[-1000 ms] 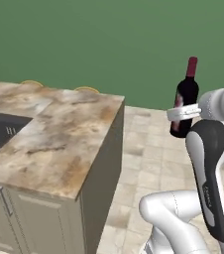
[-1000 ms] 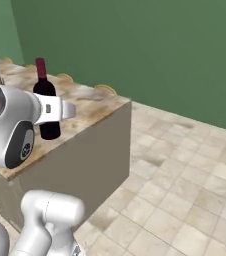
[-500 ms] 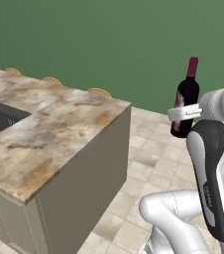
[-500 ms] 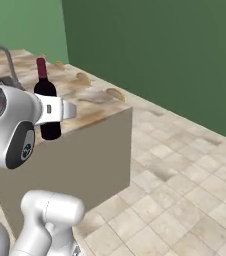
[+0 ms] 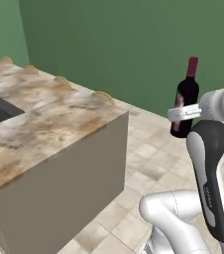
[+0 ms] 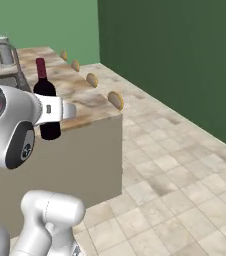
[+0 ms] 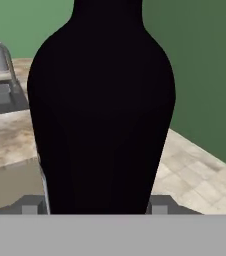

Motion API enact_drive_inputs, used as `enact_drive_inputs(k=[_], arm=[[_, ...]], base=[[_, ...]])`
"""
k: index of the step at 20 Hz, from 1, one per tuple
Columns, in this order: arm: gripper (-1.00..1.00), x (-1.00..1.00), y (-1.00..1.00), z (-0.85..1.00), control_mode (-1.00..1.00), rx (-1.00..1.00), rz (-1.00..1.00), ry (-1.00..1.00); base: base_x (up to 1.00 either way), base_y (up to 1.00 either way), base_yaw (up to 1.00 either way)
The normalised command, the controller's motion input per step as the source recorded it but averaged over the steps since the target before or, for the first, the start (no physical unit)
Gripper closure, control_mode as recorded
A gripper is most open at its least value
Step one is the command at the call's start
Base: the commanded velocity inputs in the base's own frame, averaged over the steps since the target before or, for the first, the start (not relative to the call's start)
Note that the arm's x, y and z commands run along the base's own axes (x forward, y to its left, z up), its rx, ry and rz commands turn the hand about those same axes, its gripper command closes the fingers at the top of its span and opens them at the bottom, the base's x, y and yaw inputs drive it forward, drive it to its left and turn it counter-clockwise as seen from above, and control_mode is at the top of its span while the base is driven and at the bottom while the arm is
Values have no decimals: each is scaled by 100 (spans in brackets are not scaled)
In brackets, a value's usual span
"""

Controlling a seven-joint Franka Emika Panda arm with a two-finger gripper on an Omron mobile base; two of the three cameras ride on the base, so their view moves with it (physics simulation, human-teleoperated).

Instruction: Get the candle and the wine from the cabinet and move them to the dining counter.

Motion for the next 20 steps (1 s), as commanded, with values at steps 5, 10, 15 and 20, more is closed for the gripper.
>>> enact_drive_inputs(k=[5, 10, 15, 20], arm=[[100, 0, 0, 0, 100, 0, 0, 0], [100, 0, 0, 0, 100, 0, 0, 0], [100, 0, 0, 0, 100, 0, 0, 0], [100, 0, 0, 0, 100, 0, 0, 0]], base=[[28, -100, 38], [27, -100, 42], [26, -100, 46], [26, -100, 46]])
